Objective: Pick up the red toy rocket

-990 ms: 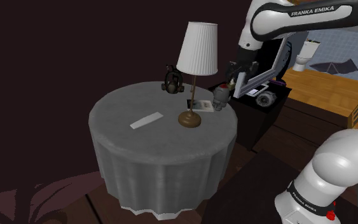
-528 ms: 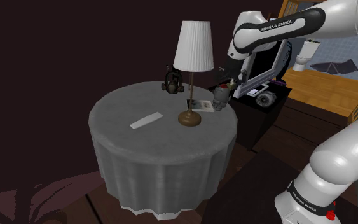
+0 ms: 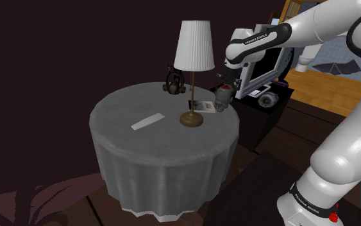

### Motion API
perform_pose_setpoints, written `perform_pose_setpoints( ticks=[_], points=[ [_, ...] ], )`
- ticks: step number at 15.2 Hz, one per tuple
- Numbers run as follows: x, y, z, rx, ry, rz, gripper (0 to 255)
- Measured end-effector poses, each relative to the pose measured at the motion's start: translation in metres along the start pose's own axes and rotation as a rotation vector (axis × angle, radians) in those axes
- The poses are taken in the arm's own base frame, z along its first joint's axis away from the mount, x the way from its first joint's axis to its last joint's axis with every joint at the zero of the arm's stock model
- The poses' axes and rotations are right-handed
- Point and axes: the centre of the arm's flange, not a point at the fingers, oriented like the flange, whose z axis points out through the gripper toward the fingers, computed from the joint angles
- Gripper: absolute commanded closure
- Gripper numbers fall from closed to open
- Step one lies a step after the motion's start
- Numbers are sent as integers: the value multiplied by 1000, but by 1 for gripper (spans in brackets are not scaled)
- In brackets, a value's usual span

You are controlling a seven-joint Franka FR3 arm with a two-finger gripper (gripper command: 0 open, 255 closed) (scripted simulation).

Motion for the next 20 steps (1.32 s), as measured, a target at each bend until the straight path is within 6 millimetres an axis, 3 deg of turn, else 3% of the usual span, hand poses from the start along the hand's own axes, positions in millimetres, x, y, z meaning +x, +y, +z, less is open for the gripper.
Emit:
perform_pose_setpoints(
  ticks=[6, 14, 15, 20],
  points=[
    [58, 4, 51, 5, -6, 246, 0],
    [63, 7, 89, 9, -4, 276, 0],
    [62, 8, 91, 9, -4, 276, 255],
    [61, 9, 92, 9, -5, 276, 255]
  ],
)
